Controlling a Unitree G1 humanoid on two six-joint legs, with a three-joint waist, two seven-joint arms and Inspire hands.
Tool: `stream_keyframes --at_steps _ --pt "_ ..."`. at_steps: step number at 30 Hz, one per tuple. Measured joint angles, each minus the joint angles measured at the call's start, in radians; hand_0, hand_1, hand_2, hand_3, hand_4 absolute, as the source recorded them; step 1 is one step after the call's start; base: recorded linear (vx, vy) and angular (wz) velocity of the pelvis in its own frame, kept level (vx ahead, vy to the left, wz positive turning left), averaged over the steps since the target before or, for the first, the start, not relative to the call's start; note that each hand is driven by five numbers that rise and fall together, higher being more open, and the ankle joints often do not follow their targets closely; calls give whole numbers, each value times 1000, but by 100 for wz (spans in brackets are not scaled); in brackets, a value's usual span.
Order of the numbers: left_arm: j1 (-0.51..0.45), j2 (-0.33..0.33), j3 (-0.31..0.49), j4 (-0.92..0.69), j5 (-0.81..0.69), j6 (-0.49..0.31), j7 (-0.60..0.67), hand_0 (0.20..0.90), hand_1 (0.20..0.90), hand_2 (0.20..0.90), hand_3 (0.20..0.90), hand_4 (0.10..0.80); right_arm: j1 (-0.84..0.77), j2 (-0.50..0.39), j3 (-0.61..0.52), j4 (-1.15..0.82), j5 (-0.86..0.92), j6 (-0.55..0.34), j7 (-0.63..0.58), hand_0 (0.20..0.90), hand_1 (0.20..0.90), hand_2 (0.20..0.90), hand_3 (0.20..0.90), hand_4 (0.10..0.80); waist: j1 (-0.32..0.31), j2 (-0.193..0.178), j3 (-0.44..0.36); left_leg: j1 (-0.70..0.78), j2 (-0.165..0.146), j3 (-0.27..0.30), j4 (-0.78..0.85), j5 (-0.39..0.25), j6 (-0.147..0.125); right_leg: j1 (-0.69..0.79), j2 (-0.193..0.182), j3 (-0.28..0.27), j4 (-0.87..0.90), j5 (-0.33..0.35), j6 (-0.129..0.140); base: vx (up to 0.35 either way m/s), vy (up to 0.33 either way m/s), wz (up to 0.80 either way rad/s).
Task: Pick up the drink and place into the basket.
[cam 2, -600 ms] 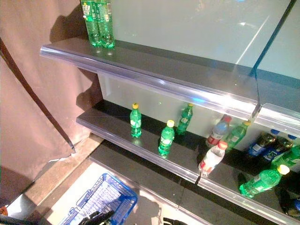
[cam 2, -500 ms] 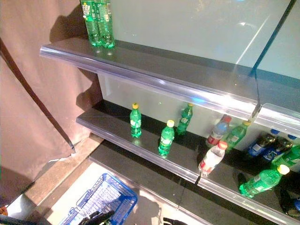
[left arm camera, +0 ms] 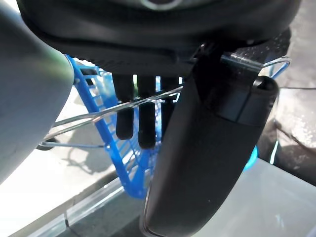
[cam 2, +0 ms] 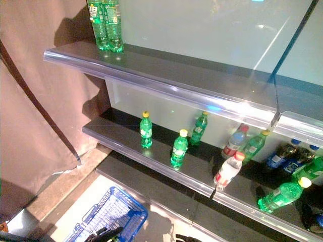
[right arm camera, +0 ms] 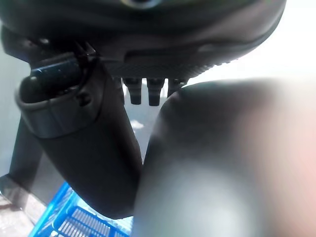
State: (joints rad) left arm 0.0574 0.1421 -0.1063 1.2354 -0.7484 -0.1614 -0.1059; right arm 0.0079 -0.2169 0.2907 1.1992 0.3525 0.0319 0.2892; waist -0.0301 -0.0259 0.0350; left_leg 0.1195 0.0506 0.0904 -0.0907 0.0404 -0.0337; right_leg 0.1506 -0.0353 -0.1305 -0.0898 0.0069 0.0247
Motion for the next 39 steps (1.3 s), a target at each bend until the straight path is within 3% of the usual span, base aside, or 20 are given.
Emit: stream_keyframes --at_steps 13,18,25,35,39 --pt "3 0 4 -2 -2 -3 4 300 300 300 200 100 6 -1 19 -25 -1 -49 -13 900 900 900 900 800 1 -9 -5 0 0 -3 0 0 0 2 0 0 0 0 0 -2 -3 0" --pt "36 5 4 -71 -1 10 21 300 300 300 200 100 38 -52 113 -363 -54 -54 -77 900 900 900 900 800 0 -15 1 -1 2 -2 0 1 -1 -3 2 1 0 1 -1 -12 -12 0" --pt "72 22 6 -147 0 23 54 300 300 300 200 100 30 -125 124 -814 -66 -78 -116 900 900 900 900 800 -1 -37 9 -3 1 4 0 1 -1 -6 1 4 0 1 0 0 0 0" --pt "93 10 44 -153 0 20 54 300 300 300 200 100 22 -258 52 -1132 -64 -111 -162 900 900 900 900 800 -18 -33 16 -8 2 17 -1 0 0 -15 1 26 0 3 2 37 7 -5" --pt "98 4 45 -156 0 17 54 300 300 300 200 100 7 -259 -20 -1196 -66 -195 -284 900 900 900 900 800 -26 -25 21 -5 3 28 -1 -1 1 -15 1 29 0 3 2 56 16 -3"
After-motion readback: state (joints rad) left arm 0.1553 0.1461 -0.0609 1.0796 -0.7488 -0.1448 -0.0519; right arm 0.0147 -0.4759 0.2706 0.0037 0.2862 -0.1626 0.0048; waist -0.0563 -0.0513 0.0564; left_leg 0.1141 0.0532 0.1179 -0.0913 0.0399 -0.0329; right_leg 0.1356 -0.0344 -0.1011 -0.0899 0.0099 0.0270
